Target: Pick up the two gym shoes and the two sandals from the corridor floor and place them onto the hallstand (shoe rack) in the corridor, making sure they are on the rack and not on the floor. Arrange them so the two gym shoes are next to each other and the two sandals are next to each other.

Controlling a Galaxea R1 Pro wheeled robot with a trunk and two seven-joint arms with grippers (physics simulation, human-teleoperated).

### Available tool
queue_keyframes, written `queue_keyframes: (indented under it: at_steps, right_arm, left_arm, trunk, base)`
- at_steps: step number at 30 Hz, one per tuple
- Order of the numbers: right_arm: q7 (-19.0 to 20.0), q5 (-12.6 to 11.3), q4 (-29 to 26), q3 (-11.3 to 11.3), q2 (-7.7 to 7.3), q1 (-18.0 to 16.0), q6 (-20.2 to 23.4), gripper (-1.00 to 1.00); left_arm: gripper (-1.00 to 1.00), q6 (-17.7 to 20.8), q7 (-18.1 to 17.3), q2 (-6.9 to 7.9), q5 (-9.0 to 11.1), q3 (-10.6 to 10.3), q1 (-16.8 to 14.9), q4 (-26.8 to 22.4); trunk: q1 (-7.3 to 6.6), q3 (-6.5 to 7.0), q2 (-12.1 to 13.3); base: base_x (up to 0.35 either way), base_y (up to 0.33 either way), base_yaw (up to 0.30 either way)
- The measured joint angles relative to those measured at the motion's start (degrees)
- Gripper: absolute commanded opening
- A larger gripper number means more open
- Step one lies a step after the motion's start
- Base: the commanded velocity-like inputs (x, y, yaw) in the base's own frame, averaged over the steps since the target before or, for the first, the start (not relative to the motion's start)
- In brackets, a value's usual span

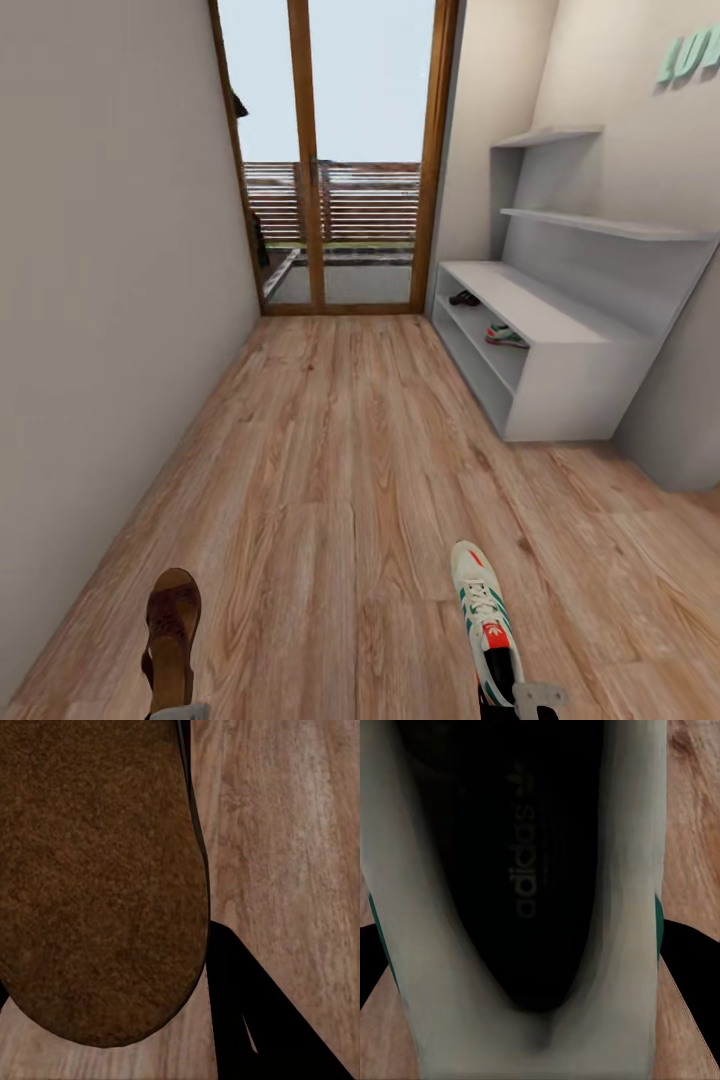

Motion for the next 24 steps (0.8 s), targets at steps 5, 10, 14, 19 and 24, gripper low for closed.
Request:
queue_keyframes:
  at_steps: [5,10,14,19,24]
  right_arm:
    - [0.0,0.0,0.0,0.0,0.00,0.0,0.0,-1.00]
    - [0.0,-0.1,-0.1,0.0,0.00,0.0,-0.1,-1.00]
    - [0.0,-0.1,-0.1,0.0,0.00,0.0,-0.1,-1.00]
    - [0.0,-0.1,-0.1,0.0,0.00,0.0,-0.1,-1.00]
    - [0.0,-0.1,-0.1,0.0,0.00,0.0,-0.1,-1.00]
  left_arm:
    - [-1.00,0.0,0.0,0.00,0.0,0.0,0.0,0.0]
    - [-1.00,0.0,0.0,0.02,0.0,0.1,0.0,0.0]
    - [-1.00,0.0,0.0,0.05,0.1,0.1,0.0,0.0]
    - [-1.00,0.0,0.0,0.02,0.1,0.1,0.0,0.0]
    - [-1.00,0.0,0.0,0.00,0.1,0.1,0.0,0.0]
  trunk:
    - [0.00,0.00,0.0]
    - [0.00,0.00,0.0]
    - [0.00,0.00,0.0]
    - [0.00,0.00,0.0]
    - [0.00,-0.03,0.0]
  base:
    - [0.336,0.000,0.000]
    - [0.336,0.000,0.000]
    - [0.336,0.000,0.000]
    - [0.336,0.000,0.000]
    - [0.336,0.000,0.036]
